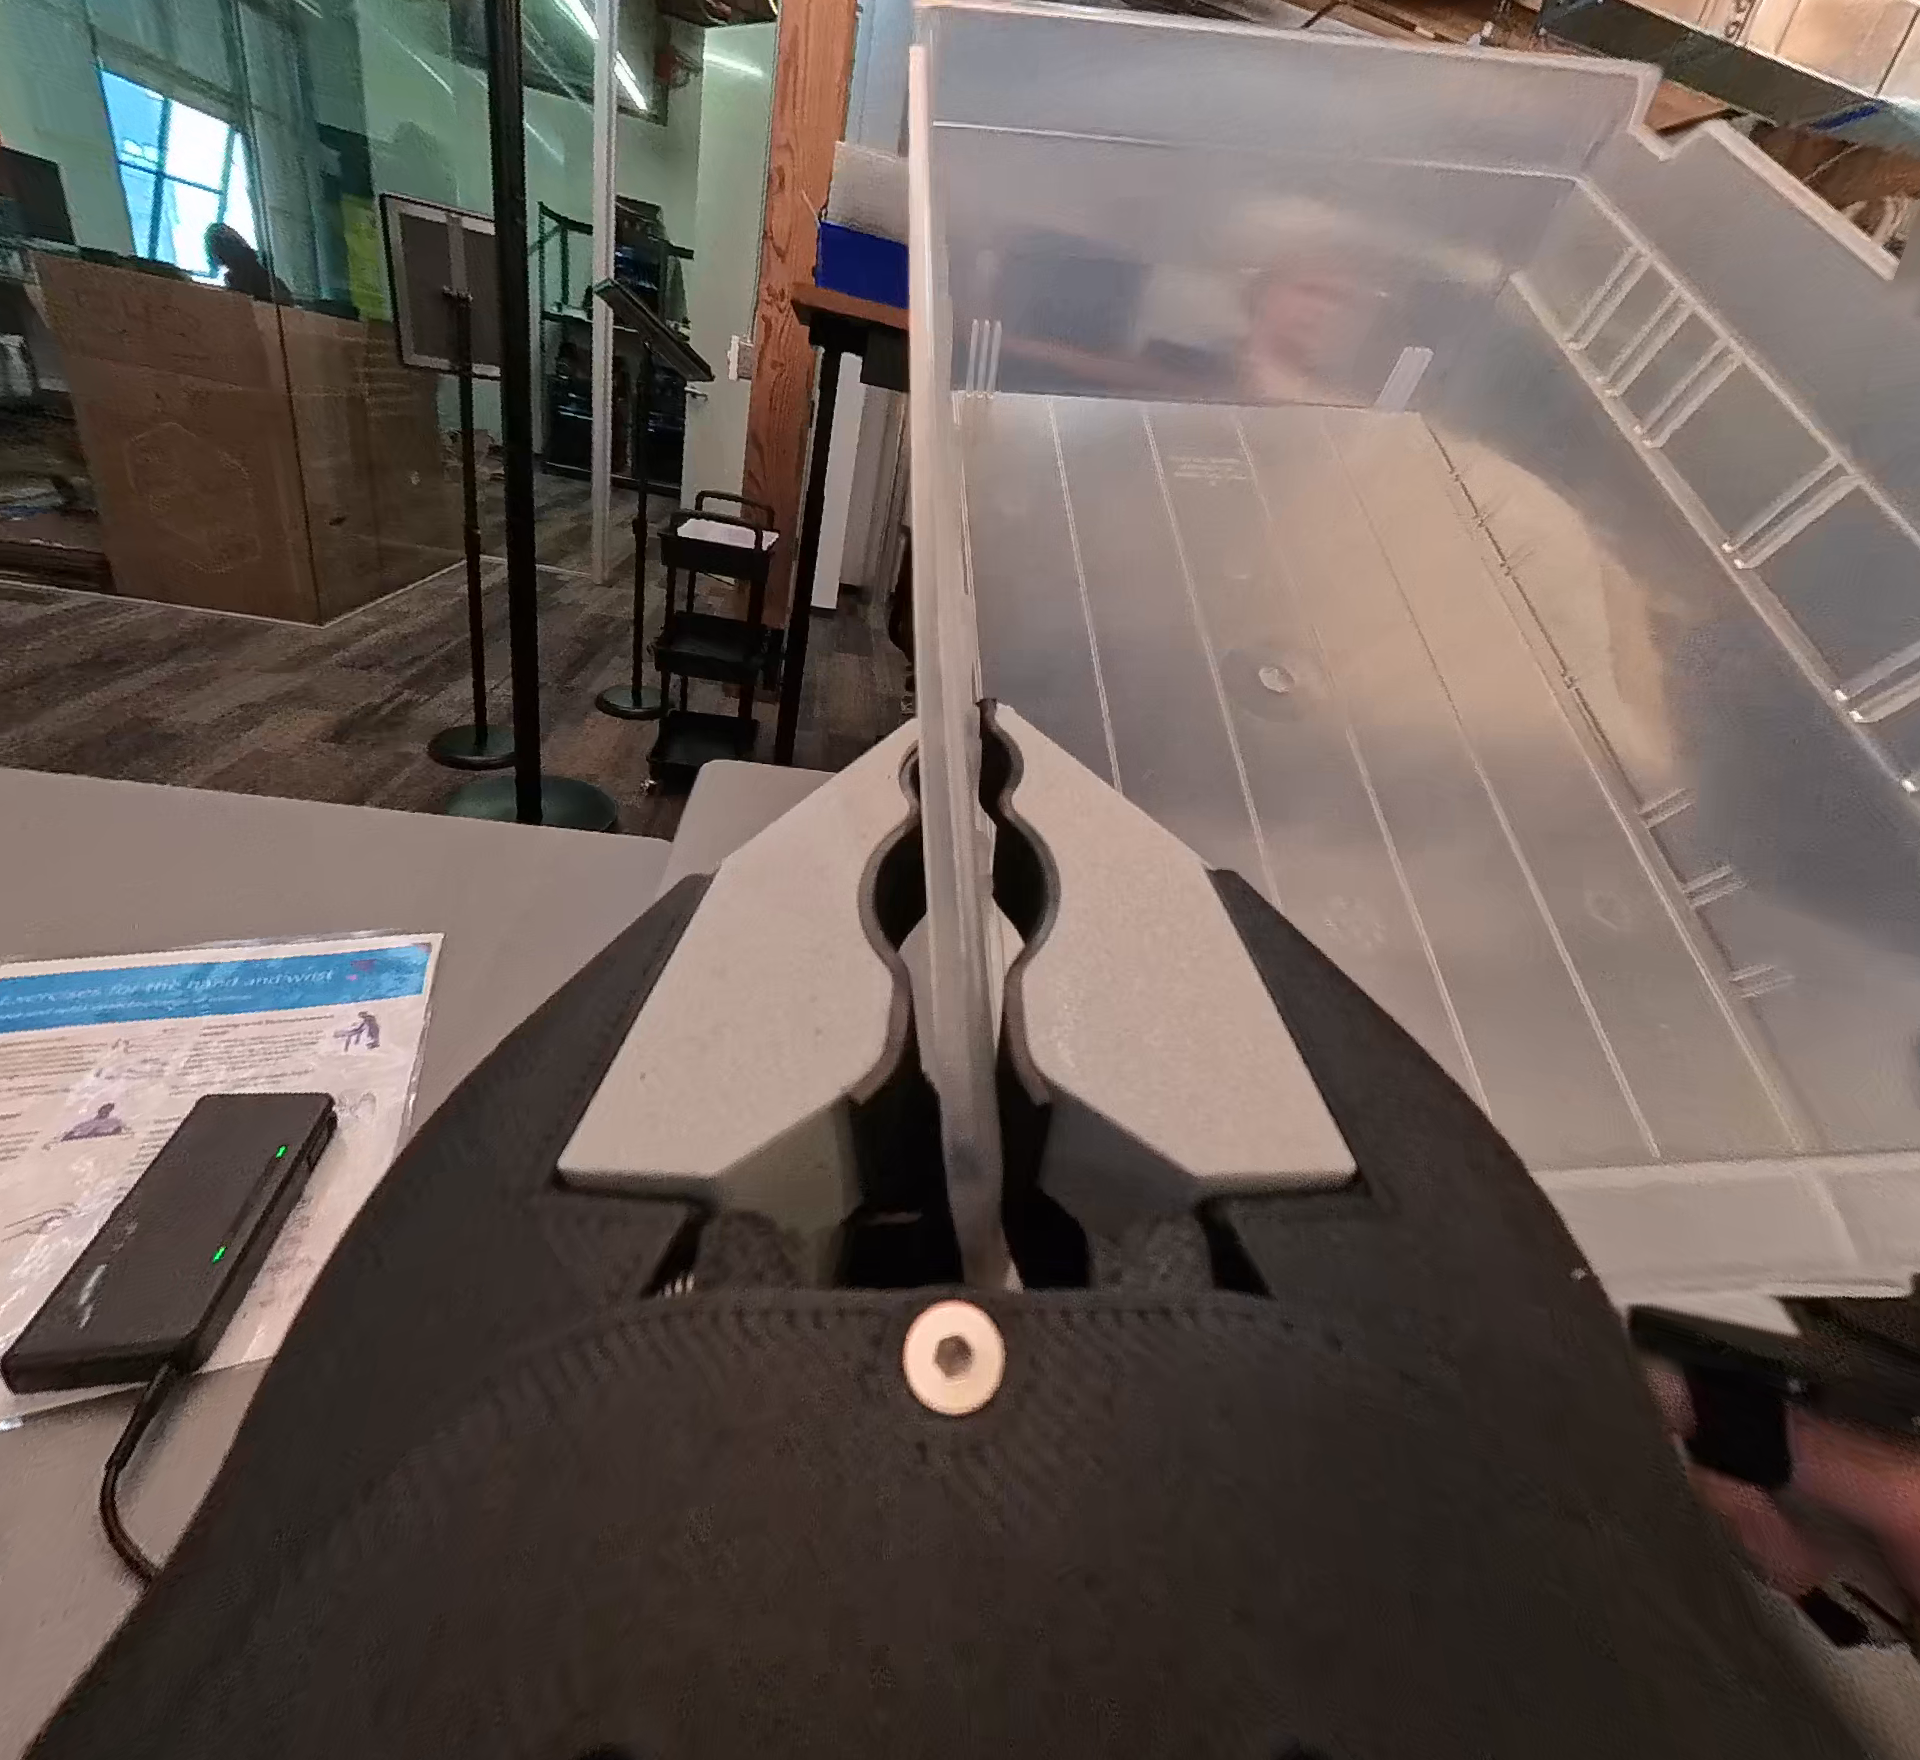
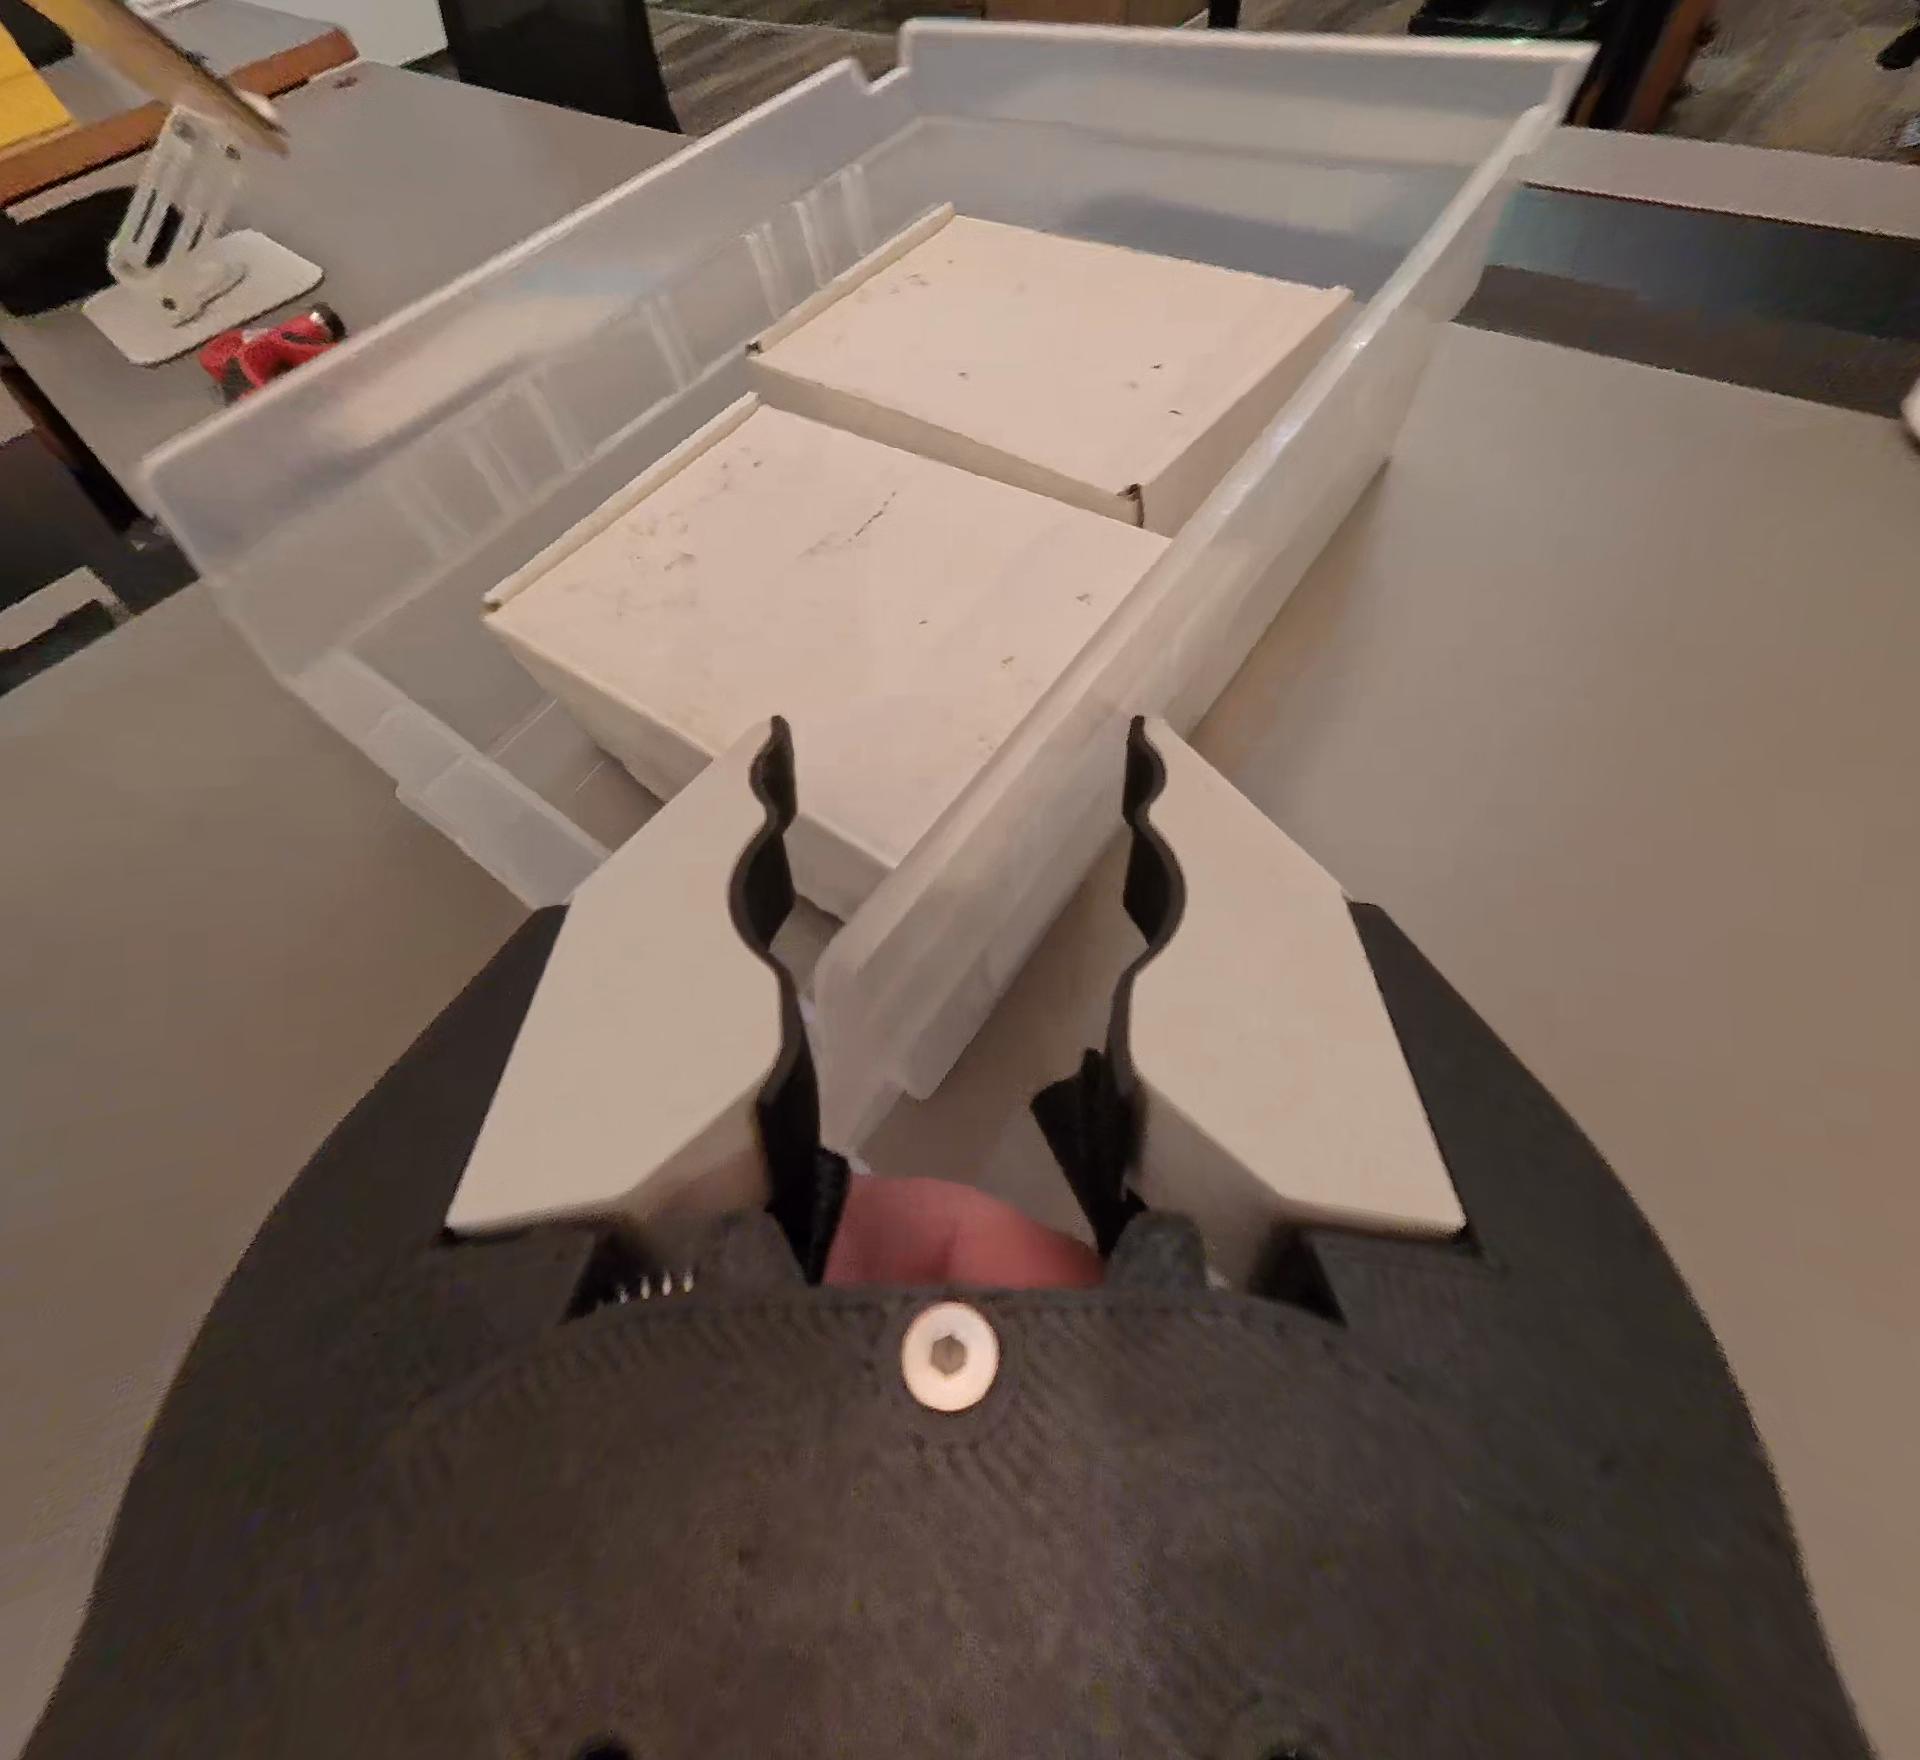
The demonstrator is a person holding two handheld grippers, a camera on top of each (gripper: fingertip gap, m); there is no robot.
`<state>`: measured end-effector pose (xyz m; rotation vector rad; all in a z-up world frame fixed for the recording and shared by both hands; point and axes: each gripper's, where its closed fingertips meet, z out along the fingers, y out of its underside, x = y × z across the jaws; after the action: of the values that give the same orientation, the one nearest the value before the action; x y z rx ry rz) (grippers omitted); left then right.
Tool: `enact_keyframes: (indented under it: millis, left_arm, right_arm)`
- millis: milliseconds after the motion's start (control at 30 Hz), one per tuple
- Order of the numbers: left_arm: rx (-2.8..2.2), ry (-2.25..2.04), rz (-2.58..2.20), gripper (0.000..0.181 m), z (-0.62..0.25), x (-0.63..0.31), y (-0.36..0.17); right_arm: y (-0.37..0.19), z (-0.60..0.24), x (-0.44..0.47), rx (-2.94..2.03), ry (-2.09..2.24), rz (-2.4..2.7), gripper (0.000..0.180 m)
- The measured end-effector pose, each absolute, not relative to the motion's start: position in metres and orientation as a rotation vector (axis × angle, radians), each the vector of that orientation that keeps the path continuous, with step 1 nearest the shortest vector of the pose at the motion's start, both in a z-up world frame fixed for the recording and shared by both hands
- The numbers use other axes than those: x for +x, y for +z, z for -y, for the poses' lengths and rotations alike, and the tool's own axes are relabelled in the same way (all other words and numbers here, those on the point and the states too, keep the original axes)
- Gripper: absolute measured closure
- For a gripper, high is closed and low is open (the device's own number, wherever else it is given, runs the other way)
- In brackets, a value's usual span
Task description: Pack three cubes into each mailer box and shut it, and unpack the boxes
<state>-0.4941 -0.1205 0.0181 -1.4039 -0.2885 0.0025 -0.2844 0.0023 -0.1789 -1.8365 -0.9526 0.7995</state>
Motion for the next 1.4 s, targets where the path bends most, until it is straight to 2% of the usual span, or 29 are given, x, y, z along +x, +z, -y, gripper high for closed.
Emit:
enact_keyframes:
  millis: [167, 300, 567, 733, 833, 1100, 1267, 1400]
  left_arm:
    - [-1.42, -0.004, 0.23, 0.178, 0.109, -0.467, 0.027]
    - [-1.457, 0.01, 0.094, 0.178, 0.092, -0.416, 0.039]
    - [-1.536, -0.153, -0.221, 0.178, 0.013, -0.23, 0.027]
    - [-1.62, -0.272, -0.374, 0.178, -0.051, -0.117, -0.01]
    - [-1.672, -0.349, -0.396, 0.178, -0.093, -0.063, -0.038]
    - [-1.83, -0.446, -0.339, 0.178, -0.178, 0.053, -0.117]
    - [-1.96, -0.405, -0.321, 0.178, -0.207, 0.091, -0.166]
    - [-1.999, -0.364, -0.295, 0.177, -0.221, 0.108, -0.187]
  right_arm:
    - [-0.173, 0.029, -0.295, -1.813, 0.933, 1.001, 0.092]
    - [-0.16, 0.021, -0.247, -1.772, 0.937, 1.009, 0.089]
    - [-0.133, -0.032, -0.035, -1.827, 0.847, 0.698, 0.096]
    - [-0.134, -0.043, 0.125, -1.84, 0.807, 0.247, 0.099]
    - [-0.136, -0.022, 0.182, -1.804, 0.752, 0.115, 0.099]
    - [-0.142, 0.01, 0.193, -1.721, 0.587, 0.199, 0.1]
    - [-0.154, 0.015, 0.167, -1.72, 0.537, 0.35, 0.104]
    - [-0.151, 0.016, 0.168, -1.705, 0.561, 0.352, 0.105]
